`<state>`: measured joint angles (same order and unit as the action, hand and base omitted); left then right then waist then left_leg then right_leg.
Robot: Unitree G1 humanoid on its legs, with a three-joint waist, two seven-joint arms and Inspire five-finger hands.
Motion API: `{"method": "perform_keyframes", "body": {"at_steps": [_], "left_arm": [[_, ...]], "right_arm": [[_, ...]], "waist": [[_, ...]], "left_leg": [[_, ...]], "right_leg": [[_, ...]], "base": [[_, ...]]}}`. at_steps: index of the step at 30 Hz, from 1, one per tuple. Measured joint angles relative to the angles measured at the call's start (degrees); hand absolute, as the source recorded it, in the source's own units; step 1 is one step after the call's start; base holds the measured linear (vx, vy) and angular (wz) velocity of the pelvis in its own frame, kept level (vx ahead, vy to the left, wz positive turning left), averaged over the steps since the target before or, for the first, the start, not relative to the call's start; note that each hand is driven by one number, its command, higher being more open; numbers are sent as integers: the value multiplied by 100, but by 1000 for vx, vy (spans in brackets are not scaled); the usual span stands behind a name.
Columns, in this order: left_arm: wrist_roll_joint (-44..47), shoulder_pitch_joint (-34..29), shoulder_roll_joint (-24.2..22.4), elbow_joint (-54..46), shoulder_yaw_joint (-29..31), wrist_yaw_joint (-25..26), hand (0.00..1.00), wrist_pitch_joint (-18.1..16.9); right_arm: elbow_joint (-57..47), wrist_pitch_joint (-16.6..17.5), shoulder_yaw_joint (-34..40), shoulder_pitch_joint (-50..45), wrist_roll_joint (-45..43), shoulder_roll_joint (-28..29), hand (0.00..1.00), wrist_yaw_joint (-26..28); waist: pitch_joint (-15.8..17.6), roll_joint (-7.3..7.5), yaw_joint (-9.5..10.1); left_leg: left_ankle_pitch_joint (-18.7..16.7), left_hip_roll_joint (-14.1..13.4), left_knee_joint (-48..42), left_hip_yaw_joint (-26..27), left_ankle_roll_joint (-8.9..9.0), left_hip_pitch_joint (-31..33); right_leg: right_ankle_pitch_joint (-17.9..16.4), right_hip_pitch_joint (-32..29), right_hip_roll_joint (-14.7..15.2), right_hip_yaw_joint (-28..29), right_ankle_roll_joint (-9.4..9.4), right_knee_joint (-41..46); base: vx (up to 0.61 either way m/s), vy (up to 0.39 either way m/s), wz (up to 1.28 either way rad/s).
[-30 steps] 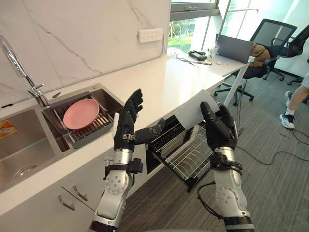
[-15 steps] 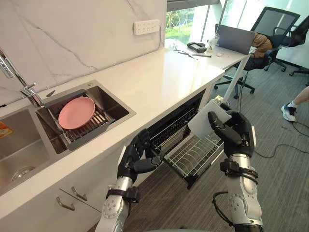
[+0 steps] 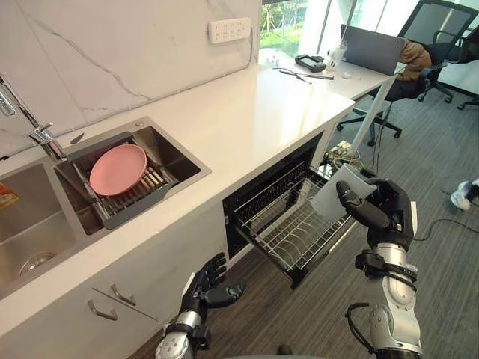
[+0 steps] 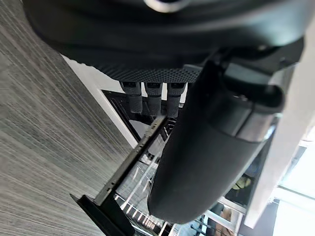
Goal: Walk over to the sink, pick up the cup, carry it to the dishwasher, place the cup inside the dishwasher, then close the dishwasher door
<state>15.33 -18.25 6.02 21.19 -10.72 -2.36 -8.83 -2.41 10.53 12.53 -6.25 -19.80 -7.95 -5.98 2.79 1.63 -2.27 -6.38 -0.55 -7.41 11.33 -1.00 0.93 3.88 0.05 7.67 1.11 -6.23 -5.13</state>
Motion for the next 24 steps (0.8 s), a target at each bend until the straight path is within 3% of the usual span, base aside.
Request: {"method": "perform_keyframes", "body": {"at_steps": [4, 8, 18, 24], "left_arm": [[-204, 150, 53, 731, 293, 98, 90, 4], [-205, 162, 68, 1062, 438, 128, 90, 27], [-358, 593, 75, 1109, 607, 301, 90, -52], [-359, 726, 76, 1120, 607, 415, 90, -141]], "right_arm": [[393, -7, -11, 223, 238, -251, 30, -31], [858, -50, -93, 517, 522, -513, 30, -85], [1602, -126, -581, 1750, 1279, -1133, 30, -296], [2177, -160, -942, 2423, 1547, -1476, 30, -382]], "waist": [[283, -11, -7], [522, -90, 28], [1380, -124, 170], [1735, -210, 309]], "left_leg": [[237, 36, 343, -93, 25, 1], [262, 1, 386, -155, 28, 21], [256, 11, -155, -228, -39, 831], [154, -37, -555, -293, 22, 1263]], "right_leg": [[23, -124, -29, -204, 26, 0], [47, -138, -69, -529, 45, 28], [200, -740, 29, -637, 69, 276], [191, -1073, -5, -682, 118, 507]], "base": [[-10, -51, 11], [12, -48, 6], [-99, -14, 5], [-96, -2, 5]]}}
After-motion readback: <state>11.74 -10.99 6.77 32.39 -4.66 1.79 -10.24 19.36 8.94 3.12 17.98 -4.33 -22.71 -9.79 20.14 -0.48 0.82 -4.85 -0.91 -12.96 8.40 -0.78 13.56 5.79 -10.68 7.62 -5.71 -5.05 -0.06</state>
